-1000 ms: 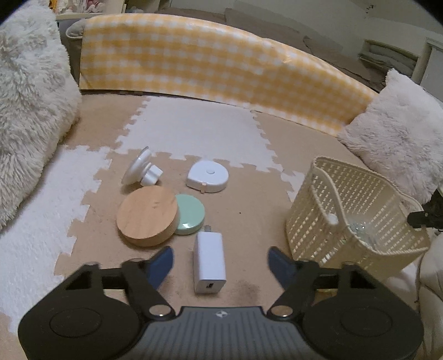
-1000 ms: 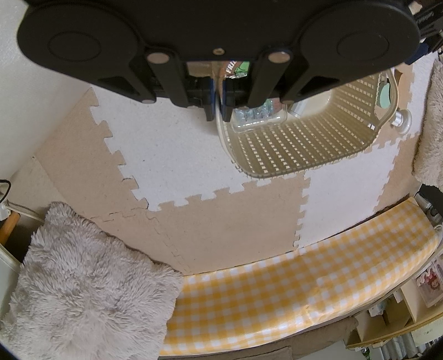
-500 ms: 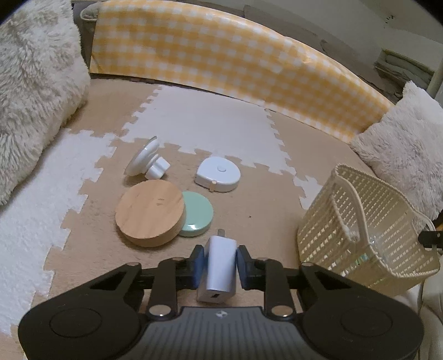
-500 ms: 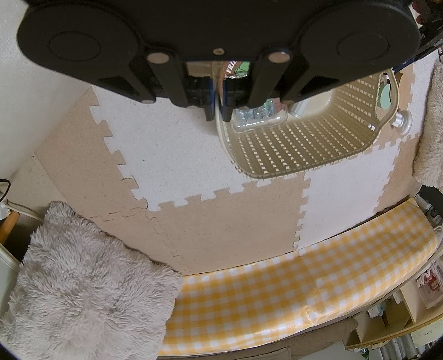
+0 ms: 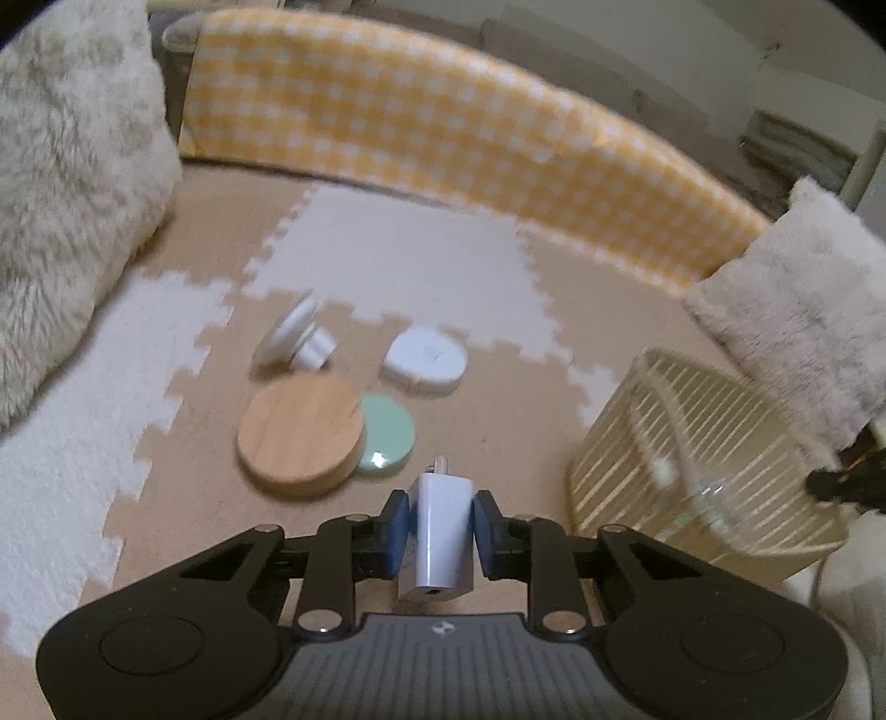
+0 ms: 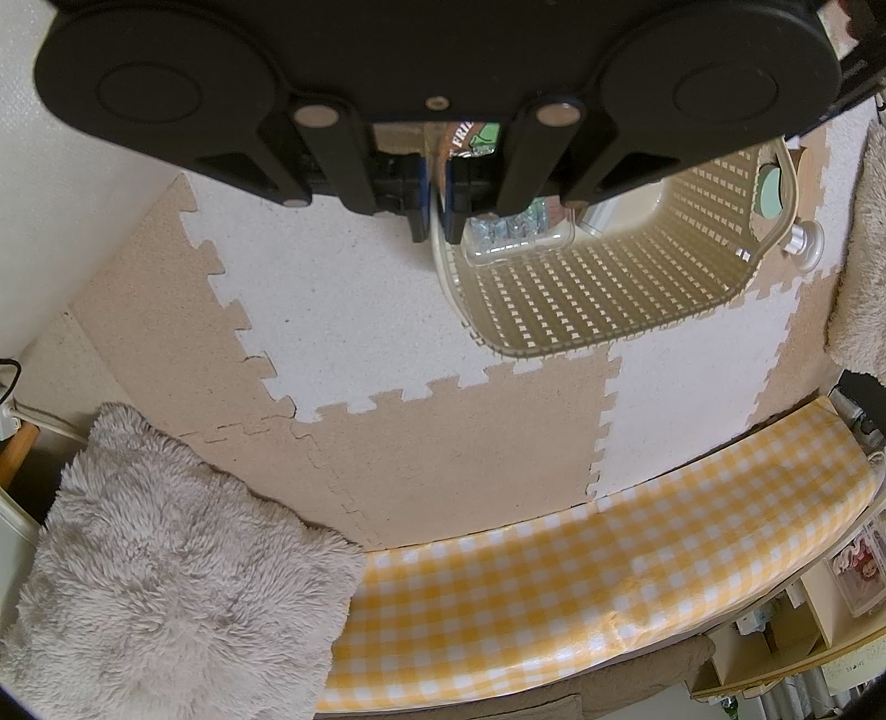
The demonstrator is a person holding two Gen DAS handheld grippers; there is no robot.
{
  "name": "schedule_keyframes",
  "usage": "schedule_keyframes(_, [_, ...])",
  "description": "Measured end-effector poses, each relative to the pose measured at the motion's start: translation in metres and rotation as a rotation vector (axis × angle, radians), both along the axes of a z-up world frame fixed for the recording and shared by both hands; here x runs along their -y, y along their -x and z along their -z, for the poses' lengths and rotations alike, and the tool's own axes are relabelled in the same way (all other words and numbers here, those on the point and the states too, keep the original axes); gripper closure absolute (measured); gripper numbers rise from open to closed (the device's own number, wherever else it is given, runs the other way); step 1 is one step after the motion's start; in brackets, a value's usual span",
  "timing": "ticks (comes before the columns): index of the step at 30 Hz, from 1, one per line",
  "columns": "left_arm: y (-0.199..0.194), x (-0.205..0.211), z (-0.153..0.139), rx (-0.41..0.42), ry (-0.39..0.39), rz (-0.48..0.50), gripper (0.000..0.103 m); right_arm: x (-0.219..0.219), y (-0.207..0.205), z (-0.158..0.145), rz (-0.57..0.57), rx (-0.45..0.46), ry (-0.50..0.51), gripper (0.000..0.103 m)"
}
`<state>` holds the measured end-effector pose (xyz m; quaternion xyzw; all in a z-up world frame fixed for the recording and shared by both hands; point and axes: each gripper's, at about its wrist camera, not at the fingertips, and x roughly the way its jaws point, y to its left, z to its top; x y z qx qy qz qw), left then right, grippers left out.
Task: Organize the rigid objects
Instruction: 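Carry the white charger with the left gripper and drop it into the basket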
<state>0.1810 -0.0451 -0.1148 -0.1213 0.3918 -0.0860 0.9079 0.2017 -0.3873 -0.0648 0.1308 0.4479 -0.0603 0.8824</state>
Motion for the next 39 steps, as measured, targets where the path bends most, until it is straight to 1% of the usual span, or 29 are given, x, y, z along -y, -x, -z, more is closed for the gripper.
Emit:
schedule_keyframes(3, [0.002,0.003,-0.021,0.052,0.031,0.027,0.077,0.0,0.0,0.0,0.0,0.0,0.0,0.097])
schedule_keyframes(5, [0.003,0.009,-0.036,0.087,0.037,0.066,0.077,0.0,0.0,0.0,0.0,0.0,0.0,0.097])
schedule_keyframes(9, [0.0,0.033,-0.064,0.143,0.026,0.18,0.077,0.0,0.0,0.0,0.0,0.0,-0.001,0.097])
schedule_keyframes(14, [-0.009,0.065,-0.081,0.176,-0.005,0.312,0.077,0.0,0.0,0.0,0.0,0.0,-0.001,0.097])
schedule_keyframes(18, [-0.024,0.096,-0.079,0.154,-0.051,0.425,0.077,-0.001,0.0,0.001,0.0,-0.001,-0.002,0.097])
schedule_keyframes(21, [-0.036,0.114,-0.07,0.148,-0.13,0.494,0.078,-0.001,0.0,0.001,0.0,-0.001,-0.001,0.097])
schedule_keyframes(24, [-0.047,0.128,-0.061,0.125,-0.183,0.557,0.078,-0.001,0.0,0.002,-0.001,-0.002,-0.005,0.097])
schedule_keyframes(28, [-0.056,0.138,-0.051,0.103,-0.272,0.605,0.078,-0.002,0.0,0.003,-0.004,-0.003,-0.007,0.097])
schedule_keyframes(30, [-0.057,0.14,-0.048,0.094,-0.284,0.617,0.078,-0.001,0.0,0.003,-0.004,-0.003,-0.008,0.097])
schedule_keyframes(39, [-0.045,0.141,-0.045,0.057,-0.272,0.617,0.078,0.0,-0.001,0.002,-0.004,-0.006,-0.011,0.097])
